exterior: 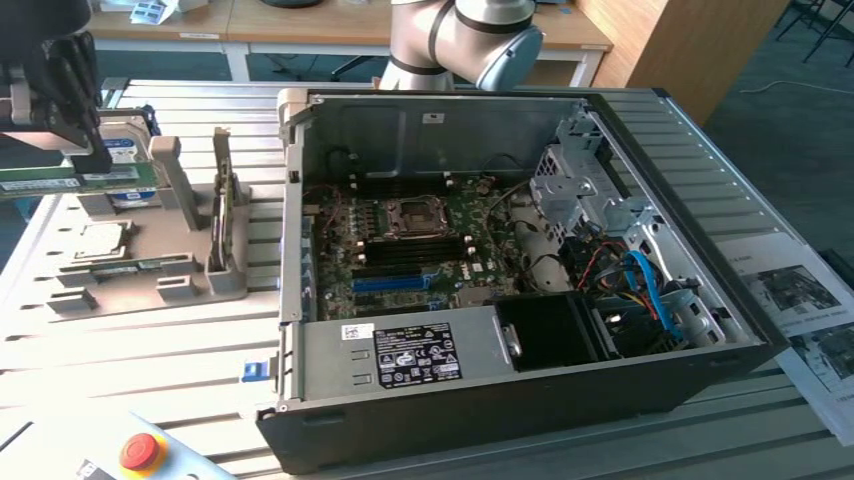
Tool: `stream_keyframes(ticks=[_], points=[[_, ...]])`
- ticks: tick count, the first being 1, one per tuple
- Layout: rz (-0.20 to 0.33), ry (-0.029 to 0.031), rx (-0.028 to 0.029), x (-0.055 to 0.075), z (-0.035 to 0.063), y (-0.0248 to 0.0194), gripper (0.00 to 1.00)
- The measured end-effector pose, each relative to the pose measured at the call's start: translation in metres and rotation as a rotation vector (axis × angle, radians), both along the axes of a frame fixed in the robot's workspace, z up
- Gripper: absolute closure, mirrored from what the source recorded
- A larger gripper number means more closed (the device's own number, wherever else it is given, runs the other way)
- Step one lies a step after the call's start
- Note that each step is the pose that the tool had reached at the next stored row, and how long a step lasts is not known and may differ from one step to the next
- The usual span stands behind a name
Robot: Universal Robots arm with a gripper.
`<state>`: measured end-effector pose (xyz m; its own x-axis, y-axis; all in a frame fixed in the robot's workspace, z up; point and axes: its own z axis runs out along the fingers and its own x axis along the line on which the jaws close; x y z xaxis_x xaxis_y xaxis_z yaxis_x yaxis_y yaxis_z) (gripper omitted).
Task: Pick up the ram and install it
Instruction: 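Pick up the ram and move it above insertion slot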
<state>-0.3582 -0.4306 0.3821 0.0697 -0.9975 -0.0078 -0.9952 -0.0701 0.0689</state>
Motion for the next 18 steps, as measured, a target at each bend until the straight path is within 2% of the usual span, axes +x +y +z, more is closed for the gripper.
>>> stream_keyframes(ticks=[2,7,9,12,18], points=[[0.000,-0.0064,0.0001,-0.0003,0.0000,0.0001,0.88],[0.001,-0.0108,-0.0001,-0.0008,0.0000,0.0000,0.88],[0.001,-0.0180,-0.0001,-0.0007,0.0000,0.0000,0.88],[0.003,-0.0240,-0.0001,-0.0004,-0.0001,0.0000,0.88],[0.005,-0.0252,-0.0005,0.0057,0.0000,0.0000,0.88]])
